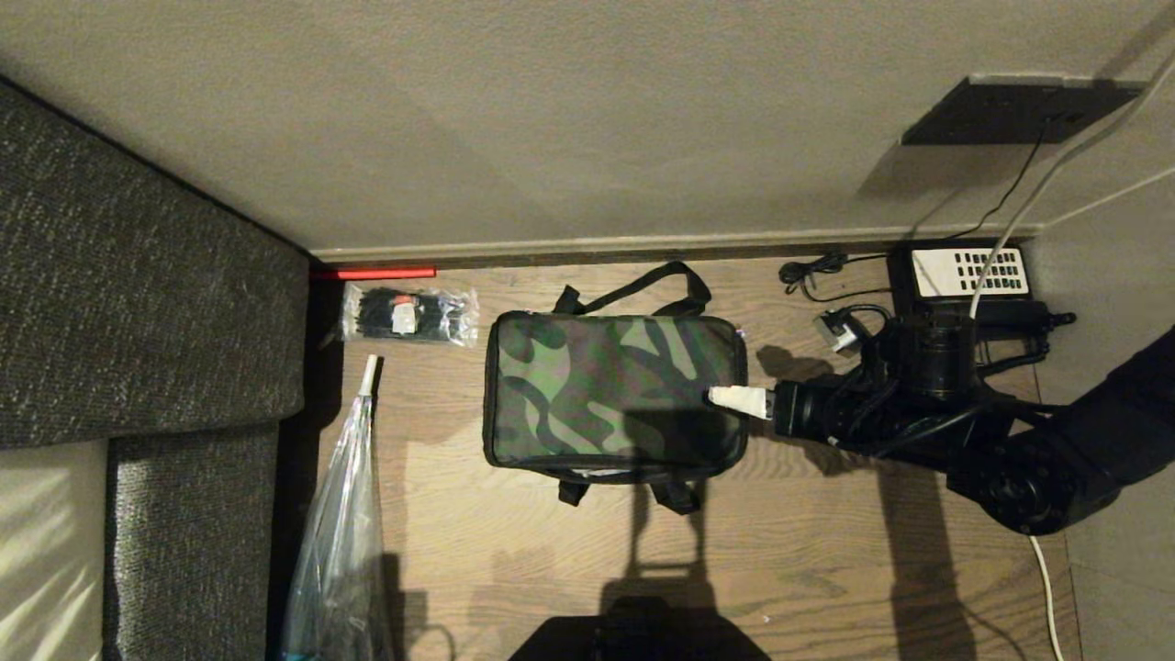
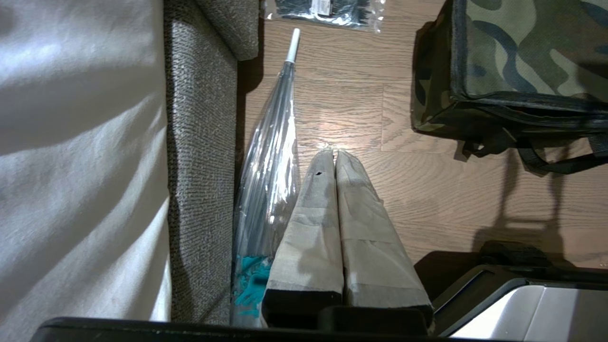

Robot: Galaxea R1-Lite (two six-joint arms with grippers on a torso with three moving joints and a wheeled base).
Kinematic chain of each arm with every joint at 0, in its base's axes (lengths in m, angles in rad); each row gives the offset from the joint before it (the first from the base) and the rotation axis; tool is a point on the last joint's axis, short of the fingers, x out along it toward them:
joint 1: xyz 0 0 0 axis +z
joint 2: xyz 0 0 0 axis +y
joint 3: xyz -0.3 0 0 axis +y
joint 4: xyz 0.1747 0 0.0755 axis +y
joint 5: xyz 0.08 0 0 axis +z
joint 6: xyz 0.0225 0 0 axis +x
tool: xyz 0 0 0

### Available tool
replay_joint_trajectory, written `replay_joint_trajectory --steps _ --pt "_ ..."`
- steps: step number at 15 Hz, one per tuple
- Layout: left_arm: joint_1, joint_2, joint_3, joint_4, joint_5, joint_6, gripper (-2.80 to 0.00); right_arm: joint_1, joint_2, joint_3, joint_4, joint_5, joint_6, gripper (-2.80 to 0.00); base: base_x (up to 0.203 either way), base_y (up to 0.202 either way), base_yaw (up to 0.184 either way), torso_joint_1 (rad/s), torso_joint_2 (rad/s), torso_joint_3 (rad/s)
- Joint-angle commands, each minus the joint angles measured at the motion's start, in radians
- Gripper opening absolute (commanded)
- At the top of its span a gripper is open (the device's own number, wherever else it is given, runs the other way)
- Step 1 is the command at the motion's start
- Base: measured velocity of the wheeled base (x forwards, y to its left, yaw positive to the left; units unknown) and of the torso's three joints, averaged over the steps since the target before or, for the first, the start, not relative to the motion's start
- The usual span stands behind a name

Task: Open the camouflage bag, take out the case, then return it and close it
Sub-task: Open the top of the storage box

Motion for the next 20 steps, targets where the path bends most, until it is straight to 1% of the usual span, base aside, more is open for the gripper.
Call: replay_joint_trajectory --steps 1,4,7,9,12,13,15,17,18,20 --pt "0.001 -0.002 0.003 0.0 0.0 0.0 -2.8 0.017 0.002 0.012 -0.007 -0.003 0.001 0.0 0.0 0.0 0.0 0.0 0.0 0.0" --pt "0.001 -0.002 0.003 0.0 0.0 -0.002 -2.8 0.018 0.036 0.011 -0.02 -0.014 -0.008 0.0 0.0 0.0 0.0 0.0 0.0 0.0" --pt "0.001 -0.002 0.003 0.0 0.0 0.0 -2.8 0.038 0.075 -0.01 -0.021 -0.093 -0.01 0.0 0.0 0.0 0.0 0.0 0.0 0.0" --pt "0.001 -0.002 0.003 0.0 0.0 0.0 -2.8 0.045 0.083 -0.009 -0.024 -0.095 -0.01 0.0 0.0 0.0 0.0 0.0 0.0 0.0" --pt "0.001 -0.002 0.003 0.0 0.0 0.0 -2.8 0.078 0.063 -0.01 -0.014 -0.094 0.025 0.0 0.0 0.0 0.0 0.0 0.0 0.0" --pt "0.001 -0.002 0.003 0.0 0.0 -0.002 -2.8 0.083 0.048 -0.011 -0.013 -0.092 0.051 0.0 0.0 0.0 0.0 0.0 0.0 0.0" --pt "0.001 -0.002 0.003 0.0 0.0 -0.002 -2.8 0.094 0.014 -0.024 -0.012 -0.09 0.15 0.0 0.0 0.0 0.0 0.0 0.0 0.0" --pt "0.001 -0.002 0.003 0.0 0.0 0.0 -2.8 0.105 -0.01 -0.053 -0.006 -0.089 0.229 0.0 0.0 0.0 0.0 0.0 0.0 0.0" --pt "0.001 -0.002 0.003 0.0 0.0 -0.002 -2.8 0.106 -0.025 -0.075 0.004 -0.089 0.28 0.0 0.0 0.0 0.0 0.0 0.0 0.0" --pt "0.001 -0.002 0.003 0.0 0.0 -0.002 -2.8 0.104 -0.059 -0.14 0.035 -0.089 0.424 0.0 0.0 0.0 0.0 0.0 0.0 0.0"
